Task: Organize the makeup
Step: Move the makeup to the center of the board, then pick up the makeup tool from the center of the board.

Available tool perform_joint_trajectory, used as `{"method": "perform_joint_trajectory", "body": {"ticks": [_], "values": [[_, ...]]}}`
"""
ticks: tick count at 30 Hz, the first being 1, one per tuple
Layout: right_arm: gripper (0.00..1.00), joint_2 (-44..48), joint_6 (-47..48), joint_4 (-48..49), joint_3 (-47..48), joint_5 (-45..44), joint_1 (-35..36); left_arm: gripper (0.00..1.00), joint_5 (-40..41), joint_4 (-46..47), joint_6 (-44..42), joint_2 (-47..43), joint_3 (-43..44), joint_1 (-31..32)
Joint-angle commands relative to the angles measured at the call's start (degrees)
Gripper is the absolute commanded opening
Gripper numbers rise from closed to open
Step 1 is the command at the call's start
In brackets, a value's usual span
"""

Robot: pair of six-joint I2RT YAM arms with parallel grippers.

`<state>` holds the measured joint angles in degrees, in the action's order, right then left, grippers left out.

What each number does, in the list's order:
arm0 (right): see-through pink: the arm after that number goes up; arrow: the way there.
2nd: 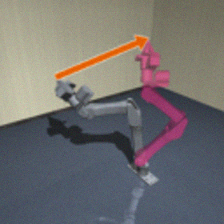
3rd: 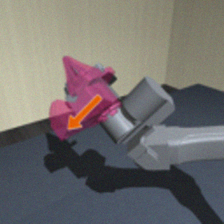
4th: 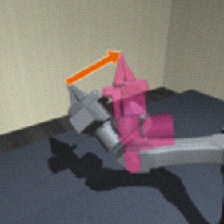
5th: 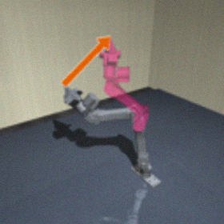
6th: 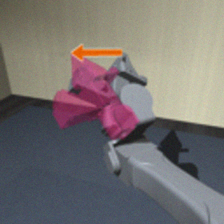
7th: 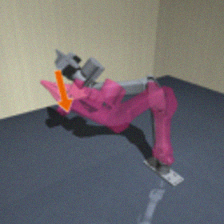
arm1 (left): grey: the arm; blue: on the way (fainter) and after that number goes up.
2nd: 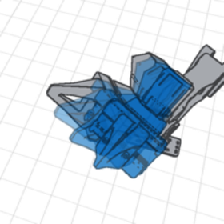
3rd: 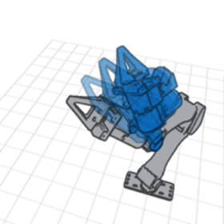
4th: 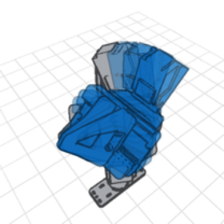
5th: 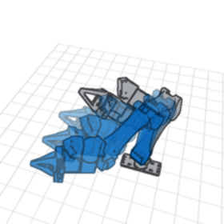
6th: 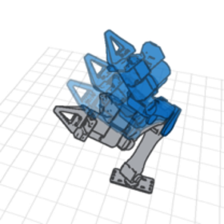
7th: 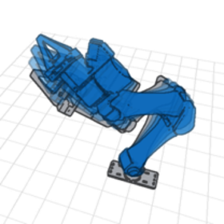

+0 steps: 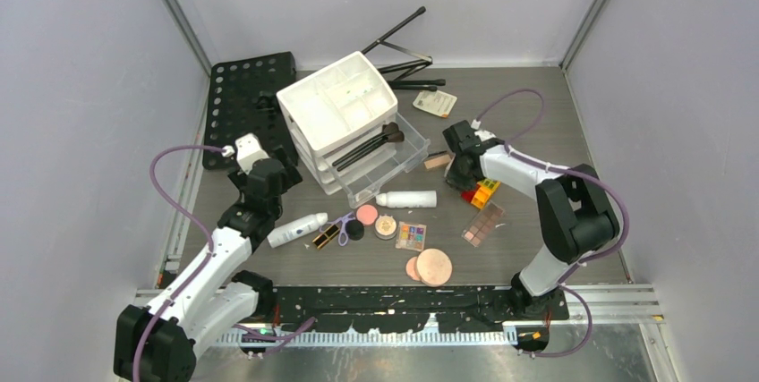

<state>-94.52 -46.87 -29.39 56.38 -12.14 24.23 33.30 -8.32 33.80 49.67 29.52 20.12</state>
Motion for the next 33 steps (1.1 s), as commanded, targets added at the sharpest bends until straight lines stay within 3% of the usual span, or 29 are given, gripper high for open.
{"method": "perform_joint_trajectory", "body": {"ticks": [1,5,9,12,21,29,33], "values": [[0.24,3.8,0.9,-3.6,2.3,-10.9,-2.0,0.87,0.5,3.4,-0.5,0.0,0.8,-0.2],[0.24,5.6,1.8,-3.2,4.4,-9.3,-3.7,0.87,0.5,3.3,-0.5,-0.1,0.8,-0.2],[0.24,6.9,4.8,7.1,5.3,7.3,-3.8,0.86,0.4,3.4,-0.6,-0.1,0.8,-0.2],[0.24,4.9,2.0,12.6,7.6,15.3,-3.8,0.87,0.5,3.2,-0.6,0.0,0.9,-0.2],[0.24,-10.8,-3.3,8.8,21.9,24.6,-4.9,0.86,0.6,3.1,-0.7,-0.4,1.0,-0.2],[0.27,-17.5,-9.1,13.2,22.4,29.7,-4.9,0.87,0.6,3.0,-0.6,-0.5,1.0,-0.2],[0.35,-17.3,-9.1,12.3,21.7,28.4,-4.9,0.87,0.5,3.0,-0.7,-0.4,1.0,-0.2]]}}
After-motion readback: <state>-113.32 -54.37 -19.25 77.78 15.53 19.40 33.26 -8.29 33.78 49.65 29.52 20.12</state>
